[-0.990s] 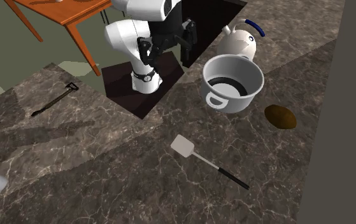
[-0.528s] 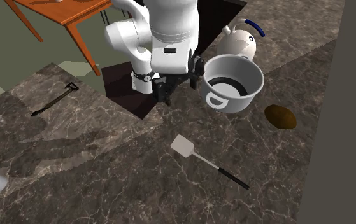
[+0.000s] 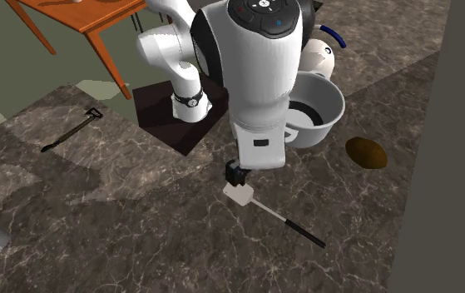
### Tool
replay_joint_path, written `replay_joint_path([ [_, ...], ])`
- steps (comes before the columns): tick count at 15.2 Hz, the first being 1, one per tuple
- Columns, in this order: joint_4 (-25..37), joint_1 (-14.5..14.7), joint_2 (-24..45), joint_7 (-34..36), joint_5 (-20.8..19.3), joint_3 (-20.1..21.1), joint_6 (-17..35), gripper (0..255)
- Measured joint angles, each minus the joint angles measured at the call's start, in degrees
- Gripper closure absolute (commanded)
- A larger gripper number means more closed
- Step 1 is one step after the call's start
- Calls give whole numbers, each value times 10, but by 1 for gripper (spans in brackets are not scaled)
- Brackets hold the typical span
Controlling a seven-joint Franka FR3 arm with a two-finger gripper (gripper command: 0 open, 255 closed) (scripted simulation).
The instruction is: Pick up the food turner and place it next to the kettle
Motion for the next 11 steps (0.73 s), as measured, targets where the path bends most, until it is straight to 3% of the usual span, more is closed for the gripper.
replay_joint_path([
  [8, 91, 12, 167, -60, -15, 9, 81, 0],
  [11, 102, 14, 195, -64, -18, 11, 99, 0],
])
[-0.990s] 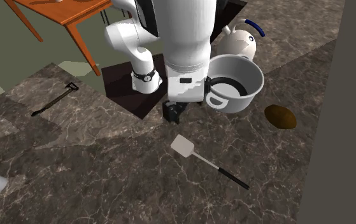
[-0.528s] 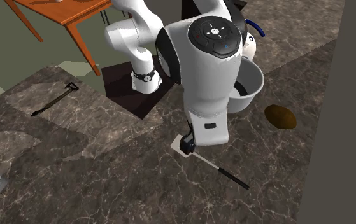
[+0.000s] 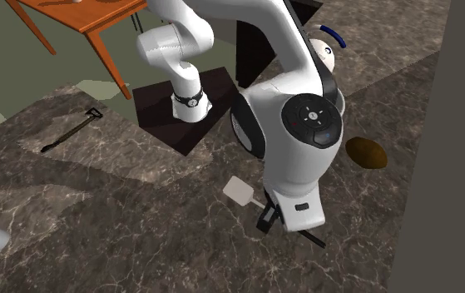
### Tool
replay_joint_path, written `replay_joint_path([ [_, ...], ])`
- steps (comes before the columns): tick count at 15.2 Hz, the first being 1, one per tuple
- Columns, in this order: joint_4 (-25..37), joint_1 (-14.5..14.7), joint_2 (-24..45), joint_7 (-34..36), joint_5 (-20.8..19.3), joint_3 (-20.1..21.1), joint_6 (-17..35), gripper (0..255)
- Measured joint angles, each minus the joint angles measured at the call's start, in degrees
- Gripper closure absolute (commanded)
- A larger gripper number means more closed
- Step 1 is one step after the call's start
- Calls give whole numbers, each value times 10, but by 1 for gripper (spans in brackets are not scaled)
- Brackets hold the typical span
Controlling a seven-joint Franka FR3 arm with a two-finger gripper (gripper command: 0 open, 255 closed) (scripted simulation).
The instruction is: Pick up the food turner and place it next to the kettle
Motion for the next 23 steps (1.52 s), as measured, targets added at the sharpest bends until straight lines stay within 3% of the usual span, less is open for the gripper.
replay_joint_path([
  [5, -8, 0, 25, -1, -1, 0, 33, 0],
  [12, -10, 1, 28, -1, -1, 0, 38, 0],
  [13, -10, 1, 28, -1, -1, 0, 38, 255],
  [23, -10, 1, 28, -1, -1, 0, 38, 255],
])
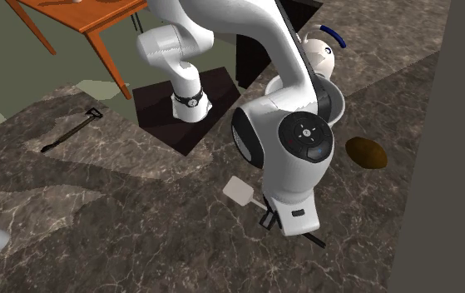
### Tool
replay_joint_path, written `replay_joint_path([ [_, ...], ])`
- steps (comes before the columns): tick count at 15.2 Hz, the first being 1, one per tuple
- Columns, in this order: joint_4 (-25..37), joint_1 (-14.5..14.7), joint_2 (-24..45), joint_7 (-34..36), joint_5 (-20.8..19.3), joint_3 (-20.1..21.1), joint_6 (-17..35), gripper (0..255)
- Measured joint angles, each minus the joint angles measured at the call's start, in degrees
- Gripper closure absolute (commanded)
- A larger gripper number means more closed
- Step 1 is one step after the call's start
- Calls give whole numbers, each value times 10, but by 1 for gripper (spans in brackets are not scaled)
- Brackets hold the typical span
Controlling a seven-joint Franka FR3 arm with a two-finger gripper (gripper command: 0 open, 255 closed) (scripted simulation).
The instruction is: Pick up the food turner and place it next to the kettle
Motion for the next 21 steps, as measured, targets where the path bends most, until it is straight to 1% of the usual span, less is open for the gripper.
replay_joint_path([
  [5, 7, -1, -18, -1, 1, 0, -25, 255],
  [21, 74, -1, -69, 2, 1, 0, -142, 255],
])
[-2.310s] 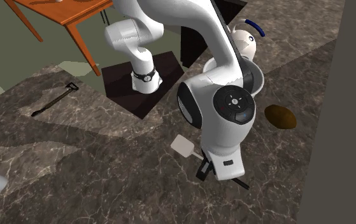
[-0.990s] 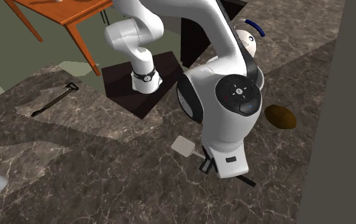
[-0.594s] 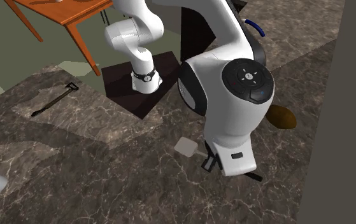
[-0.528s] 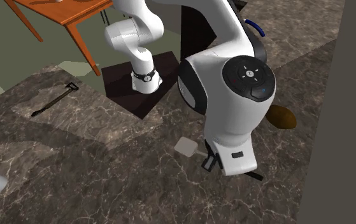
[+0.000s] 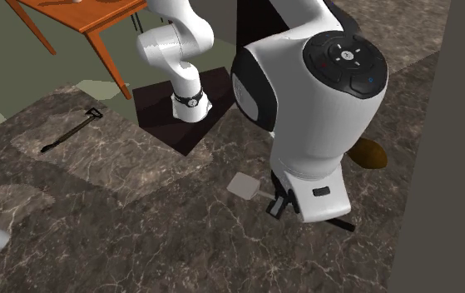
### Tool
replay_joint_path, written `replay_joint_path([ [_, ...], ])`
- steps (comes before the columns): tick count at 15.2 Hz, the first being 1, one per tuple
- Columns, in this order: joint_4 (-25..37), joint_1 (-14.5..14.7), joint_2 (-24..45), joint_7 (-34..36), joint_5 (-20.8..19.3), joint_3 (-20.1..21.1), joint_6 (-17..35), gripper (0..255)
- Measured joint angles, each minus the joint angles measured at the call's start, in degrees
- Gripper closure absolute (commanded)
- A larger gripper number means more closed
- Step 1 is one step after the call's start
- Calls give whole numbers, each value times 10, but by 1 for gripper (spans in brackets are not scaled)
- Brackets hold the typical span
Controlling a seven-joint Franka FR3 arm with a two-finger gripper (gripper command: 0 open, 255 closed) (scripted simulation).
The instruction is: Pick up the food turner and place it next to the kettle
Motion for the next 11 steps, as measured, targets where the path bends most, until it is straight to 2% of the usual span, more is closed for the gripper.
replay_joint_path([
  [11, 66, -1, -16, 1, 0, -1, -82, 255],
])
